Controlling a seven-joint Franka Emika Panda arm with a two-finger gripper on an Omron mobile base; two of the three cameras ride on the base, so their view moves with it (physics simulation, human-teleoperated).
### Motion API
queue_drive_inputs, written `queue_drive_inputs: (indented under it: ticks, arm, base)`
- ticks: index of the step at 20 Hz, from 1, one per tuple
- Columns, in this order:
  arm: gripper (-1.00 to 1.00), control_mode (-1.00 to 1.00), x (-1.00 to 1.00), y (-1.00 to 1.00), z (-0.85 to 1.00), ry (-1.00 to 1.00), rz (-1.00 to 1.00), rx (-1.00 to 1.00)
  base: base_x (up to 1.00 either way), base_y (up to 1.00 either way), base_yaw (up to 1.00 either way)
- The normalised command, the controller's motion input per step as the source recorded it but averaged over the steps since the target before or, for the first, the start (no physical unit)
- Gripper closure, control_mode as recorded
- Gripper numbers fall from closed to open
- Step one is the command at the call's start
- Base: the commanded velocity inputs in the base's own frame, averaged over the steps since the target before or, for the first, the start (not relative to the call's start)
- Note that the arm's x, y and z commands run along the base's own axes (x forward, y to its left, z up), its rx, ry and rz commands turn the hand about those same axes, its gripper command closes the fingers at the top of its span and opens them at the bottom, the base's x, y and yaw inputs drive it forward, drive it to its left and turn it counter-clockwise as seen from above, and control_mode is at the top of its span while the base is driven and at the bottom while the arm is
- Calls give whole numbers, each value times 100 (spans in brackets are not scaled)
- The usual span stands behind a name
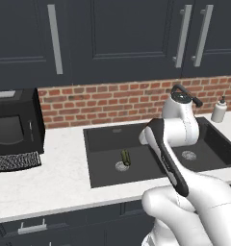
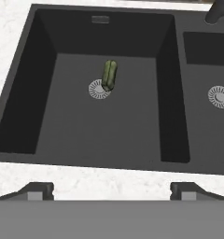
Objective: Pick the cucumber from the sink and place it in the bowl. Then pick the bowl and place it in the microwave. Then close the microwave door and press the start button.
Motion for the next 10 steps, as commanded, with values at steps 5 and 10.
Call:
queue_drive_inputs:
  ticks: [5, 10]
  arm:
    - [-100, -100, 49, 7, -22, 1, 0, -1]
    - [-100, -100, 34, 0, -36, 0, 0, -1]
  base:
    - [0, 0, 0]
    - [0, 0, 0]
